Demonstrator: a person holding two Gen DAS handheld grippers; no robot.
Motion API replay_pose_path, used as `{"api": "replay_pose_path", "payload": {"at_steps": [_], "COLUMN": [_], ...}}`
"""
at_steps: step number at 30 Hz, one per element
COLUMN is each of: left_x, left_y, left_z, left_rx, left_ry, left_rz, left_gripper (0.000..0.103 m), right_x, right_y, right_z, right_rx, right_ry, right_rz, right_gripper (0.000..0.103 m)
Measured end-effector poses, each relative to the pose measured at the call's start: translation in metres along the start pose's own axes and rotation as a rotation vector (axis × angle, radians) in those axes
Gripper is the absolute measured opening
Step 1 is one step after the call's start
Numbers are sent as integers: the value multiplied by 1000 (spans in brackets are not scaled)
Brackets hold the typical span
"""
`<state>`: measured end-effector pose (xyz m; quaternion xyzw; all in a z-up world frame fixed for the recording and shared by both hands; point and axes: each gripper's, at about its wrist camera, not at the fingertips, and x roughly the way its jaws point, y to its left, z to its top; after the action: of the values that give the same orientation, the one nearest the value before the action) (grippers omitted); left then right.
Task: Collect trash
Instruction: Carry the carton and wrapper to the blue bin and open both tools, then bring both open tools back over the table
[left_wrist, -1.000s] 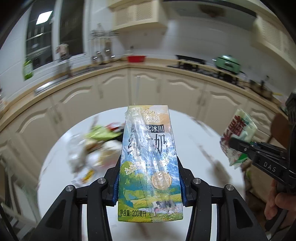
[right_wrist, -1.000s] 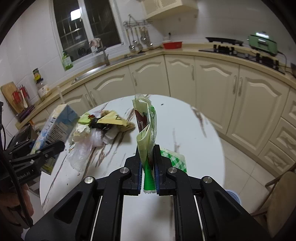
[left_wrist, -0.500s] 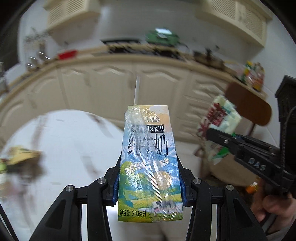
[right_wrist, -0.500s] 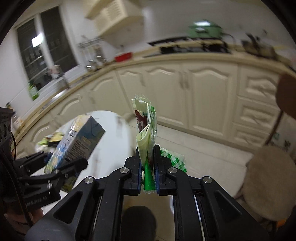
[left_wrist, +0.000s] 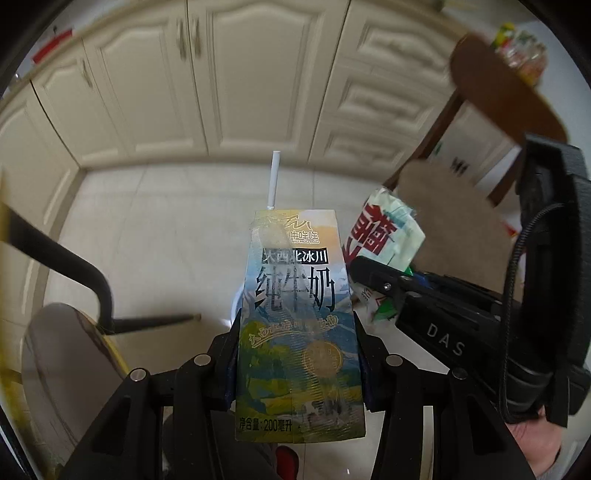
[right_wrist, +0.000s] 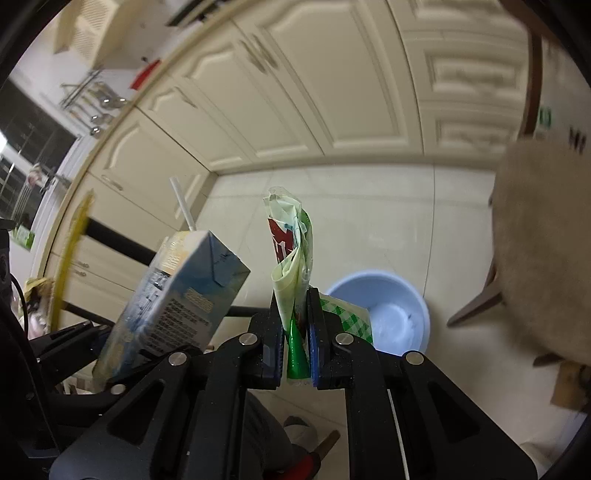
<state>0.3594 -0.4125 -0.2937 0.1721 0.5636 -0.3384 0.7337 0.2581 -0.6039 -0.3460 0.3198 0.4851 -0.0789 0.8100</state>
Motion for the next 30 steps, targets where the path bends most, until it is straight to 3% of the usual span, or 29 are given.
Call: {"api": "replay_pose_path", "payload": {"at_steps": [5, 7, 9, 11, 13, 15, 16, 18, 21, 30], "left_x": [73, 88, 91, 88, 85, 78, 76, 58, 30, -92], "left_y": [18, 21, 23, 16, 14, -10, -22, -38, -50, -52], "left_z": [29, 38, 46, 43, 38, 29, 31, 23, 17, -24], "left_rx": [-46, -46, -24, -8, -14, -22, -24, -20, -9, 23], "left_ry": [152, 176, 170, 163, 162, 156, 146, 115, 57, -186], "left_rz": [18, 39, 57, 72, 77, 91, 96, 110, 110, 81], "left_gripper": [46, 47, 57, 68, 72, 74, 74, 74, 78, 79], "right_x": [44, 59, 65, 67, 65, 60, 57, 46, 25, -60], "right_y": [-50, -65, -77, -82, -89, -94, -95, -96, -90, -35], "right_z": [-8, -10, -13, -16, -17, -19, -20, -23, -22, -18], "right_rx": [86, 125, 158, 183, 212, 231, 237, 250, 272, 250], "right_ry": [75, 94, 95, 93, 81, 65, 62, 38, -10, -168], "right_rz": [11, 28, 28, 40, 29, 27, 25, 9, -8, -23], "right_gripper": [11, 14, 17, 31, 60, 63, 70, 86, 95, 103]}}
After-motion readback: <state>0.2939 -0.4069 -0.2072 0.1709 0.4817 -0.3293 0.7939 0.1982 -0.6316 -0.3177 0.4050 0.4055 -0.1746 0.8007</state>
